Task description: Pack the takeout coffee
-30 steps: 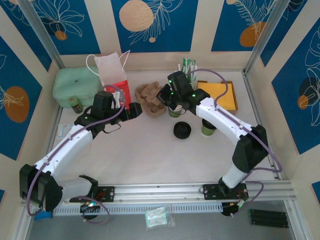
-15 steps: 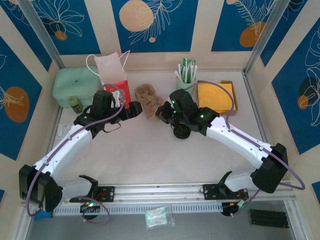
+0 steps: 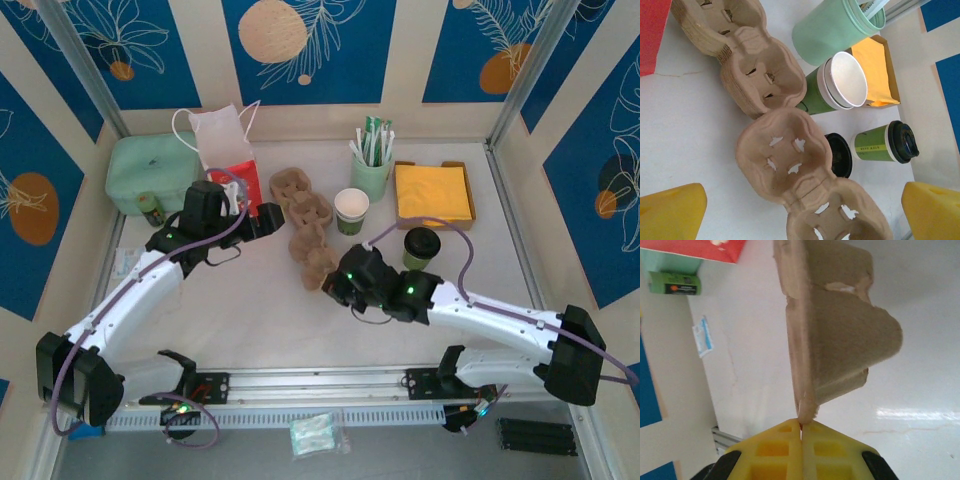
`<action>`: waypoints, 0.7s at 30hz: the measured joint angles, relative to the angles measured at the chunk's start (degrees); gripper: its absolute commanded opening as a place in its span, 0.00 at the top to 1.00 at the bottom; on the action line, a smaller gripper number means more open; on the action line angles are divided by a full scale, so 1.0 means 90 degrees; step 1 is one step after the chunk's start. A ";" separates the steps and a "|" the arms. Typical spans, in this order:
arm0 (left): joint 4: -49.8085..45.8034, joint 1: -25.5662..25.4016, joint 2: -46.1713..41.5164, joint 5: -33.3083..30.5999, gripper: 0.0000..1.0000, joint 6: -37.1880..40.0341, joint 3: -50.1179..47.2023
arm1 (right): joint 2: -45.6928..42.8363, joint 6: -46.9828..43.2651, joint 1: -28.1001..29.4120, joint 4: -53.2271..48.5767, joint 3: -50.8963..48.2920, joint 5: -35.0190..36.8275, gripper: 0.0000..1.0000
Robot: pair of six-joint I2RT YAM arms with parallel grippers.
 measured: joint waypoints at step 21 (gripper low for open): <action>-0.0087 -0.0019 -0.0056 0.0066 0.00 0.0017 -0.0107 | -0.0486 0.1124 0.0680 -0.0673 -0.1001 0.0491 0.39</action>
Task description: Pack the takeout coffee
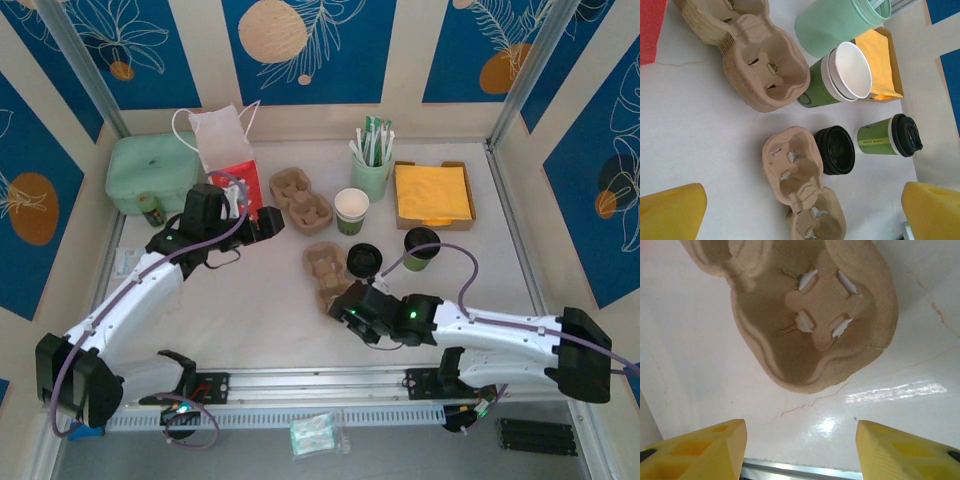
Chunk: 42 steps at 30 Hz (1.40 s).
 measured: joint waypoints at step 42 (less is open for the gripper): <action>-0.0631 -0.0012 -0.1146 0.0070 0.01 0.0148 -0.0384 | 0.4405 -0.5797 -0.1778 -0.2730 0.4452 -0.0374 0.44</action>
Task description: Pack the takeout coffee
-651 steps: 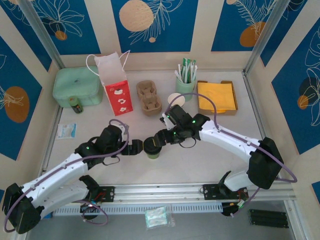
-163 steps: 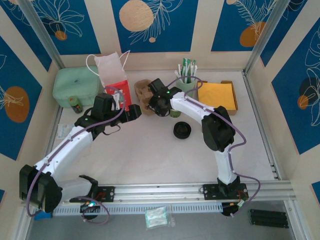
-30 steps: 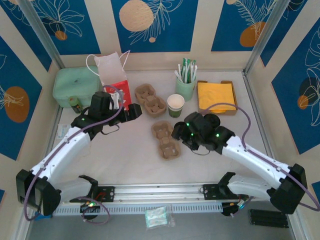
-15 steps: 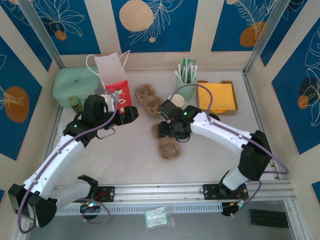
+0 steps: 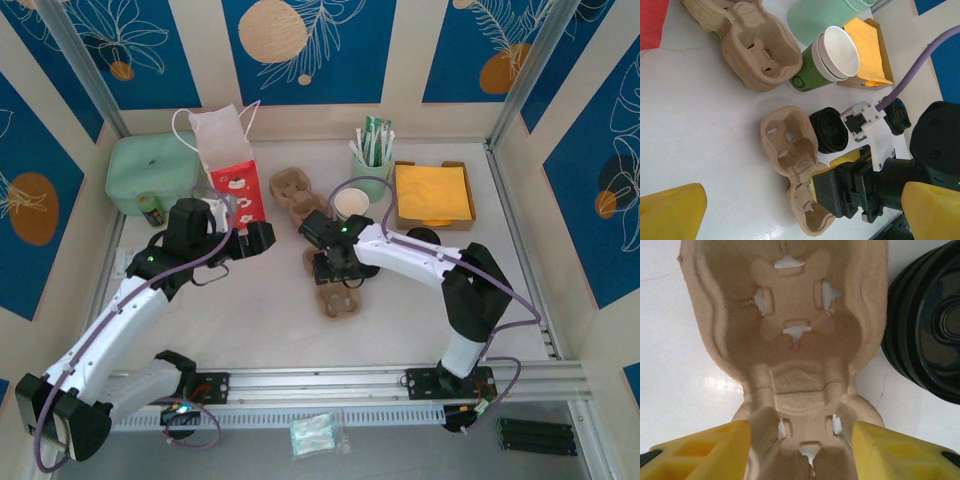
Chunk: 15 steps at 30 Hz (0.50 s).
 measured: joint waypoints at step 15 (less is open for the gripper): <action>0.0005 0.0000 0.0000 0.0000 0.01 0.0000 0.0000 | 0.0442 -0.0180 0.0005 0.0046 0.0165 0.0095 0.47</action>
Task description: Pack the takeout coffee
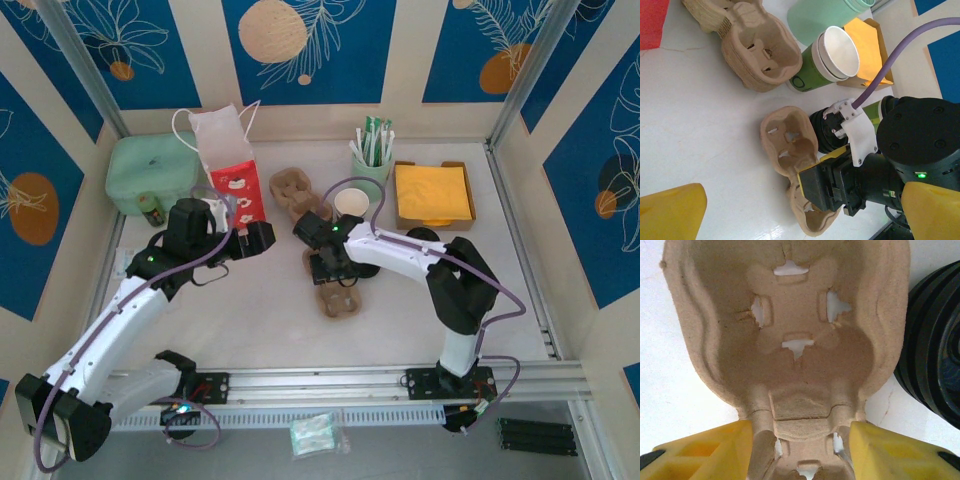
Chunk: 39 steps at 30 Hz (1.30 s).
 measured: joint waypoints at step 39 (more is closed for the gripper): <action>0.0000 0.0000 -0.0005 0.0000 0.01 -0.0002 0.0000 | 0.0442 -0.0189 -0.0056 0.0199 0.0027 0.0000 0.63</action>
